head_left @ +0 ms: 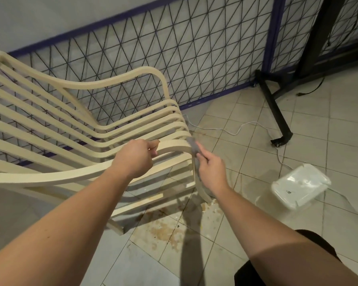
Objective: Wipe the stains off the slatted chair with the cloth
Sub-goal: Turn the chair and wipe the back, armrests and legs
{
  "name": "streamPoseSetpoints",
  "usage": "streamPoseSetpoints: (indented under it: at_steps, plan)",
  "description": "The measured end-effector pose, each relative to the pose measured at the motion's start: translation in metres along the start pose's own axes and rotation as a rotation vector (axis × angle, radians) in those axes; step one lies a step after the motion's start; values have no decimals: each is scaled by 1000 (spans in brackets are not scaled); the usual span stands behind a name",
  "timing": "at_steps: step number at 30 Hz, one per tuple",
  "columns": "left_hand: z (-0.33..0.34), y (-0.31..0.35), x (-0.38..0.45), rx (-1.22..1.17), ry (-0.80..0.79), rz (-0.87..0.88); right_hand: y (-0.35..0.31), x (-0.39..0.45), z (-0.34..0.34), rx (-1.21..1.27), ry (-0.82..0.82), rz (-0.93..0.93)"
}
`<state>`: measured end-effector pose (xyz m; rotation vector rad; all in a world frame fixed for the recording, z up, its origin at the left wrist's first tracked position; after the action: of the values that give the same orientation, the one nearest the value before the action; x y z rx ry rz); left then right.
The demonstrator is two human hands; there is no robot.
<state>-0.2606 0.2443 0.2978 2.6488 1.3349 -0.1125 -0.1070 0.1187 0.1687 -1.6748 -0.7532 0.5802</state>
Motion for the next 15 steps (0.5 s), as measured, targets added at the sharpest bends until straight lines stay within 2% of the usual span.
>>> streamPoseSetpoints:
  at_steps: [3,6,10,12,15]
  plan:
    - [0,3,3,56,33,11,57,-12,-13,-148,-46,175]
    - [-1,12,14,68,49,9,72,-29,-31,-165,113,237]
    - [-6,22,33,13,24,-3,26,-10,-36,-61,294,88]
    - [-5,23,39,15,22,0,-7,11,-21,18,278,-19]
    - [-4,20,46,10,29,5,-32,27,10,-1,280,-140]
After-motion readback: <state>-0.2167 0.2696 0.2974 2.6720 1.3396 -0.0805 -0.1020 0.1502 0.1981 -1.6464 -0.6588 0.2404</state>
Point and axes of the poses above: each hand's wrist, its own x-axis towards the middle knuckle, its own z-axis out of the palm, y = z × x, the point moved 7 cm from there along x, towards the middle knuckle, and after that the axes turned 3 degrees about -z, right-handed, at the moved point
